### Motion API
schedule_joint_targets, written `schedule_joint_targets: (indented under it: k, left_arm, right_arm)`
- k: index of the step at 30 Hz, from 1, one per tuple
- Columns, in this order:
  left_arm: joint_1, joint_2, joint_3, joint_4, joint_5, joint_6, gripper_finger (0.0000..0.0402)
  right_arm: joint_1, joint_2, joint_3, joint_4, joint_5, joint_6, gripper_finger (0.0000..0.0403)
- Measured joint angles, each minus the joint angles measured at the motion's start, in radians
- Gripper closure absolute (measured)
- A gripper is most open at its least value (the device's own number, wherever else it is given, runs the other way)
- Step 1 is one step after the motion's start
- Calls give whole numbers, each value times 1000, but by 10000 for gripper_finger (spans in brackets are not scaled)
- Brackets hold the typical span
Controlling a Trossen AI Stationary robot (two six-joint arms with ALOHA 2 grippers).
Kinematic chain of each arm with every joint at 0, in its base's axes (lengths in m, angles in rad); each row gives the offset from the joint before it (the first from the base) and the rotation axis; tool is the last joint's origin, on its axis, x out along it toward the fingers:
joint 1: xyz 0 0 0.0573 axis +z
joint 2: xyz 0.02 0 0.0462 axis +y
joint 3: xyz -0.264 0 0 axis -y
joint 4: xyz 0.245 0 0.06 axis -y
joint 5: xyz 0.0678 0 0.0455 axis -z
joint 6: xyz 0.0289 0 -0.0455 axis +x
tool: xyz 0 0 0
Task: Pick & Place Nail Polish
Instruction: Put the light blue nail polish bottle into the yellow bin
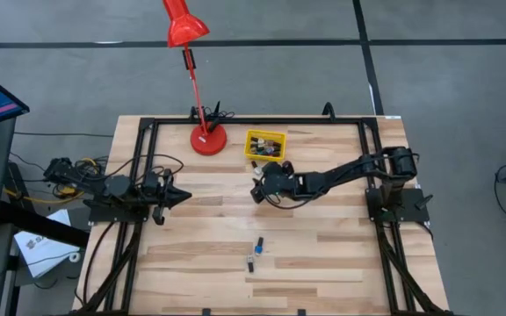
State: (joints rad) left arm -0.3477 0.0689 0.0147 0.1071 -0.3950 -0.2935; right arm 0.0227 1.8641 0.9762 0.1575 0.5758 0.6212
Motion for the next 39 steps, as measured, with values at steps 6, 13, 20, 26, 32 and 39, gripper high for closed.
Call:
schedule_joint_targets:
  k: [6,13,20,26,32,39]
  left_arm:
    - [0,0,0,6,0,0,401]
    - [0,-1,0,7,-1,0,401]
    - [0,-1,0,8,-1,0,401]
    - [0,-1,0,10,0,0,401]
    - [0,3,0,17,-1,0,401]
    - [0,3,0,22,-1,0,401]
  right_arm:
    - [-3,55,-3,45,1,-28,159]
    - [-3,127,-3,93,-26,3,159]
    - [11,111,0,134,-25,7,159]
    - [41,69,6,141,-27,-18,159]
    - [39,69,27,150,-29,-37,159]
    - [11,70,90,121,-83,73,159]
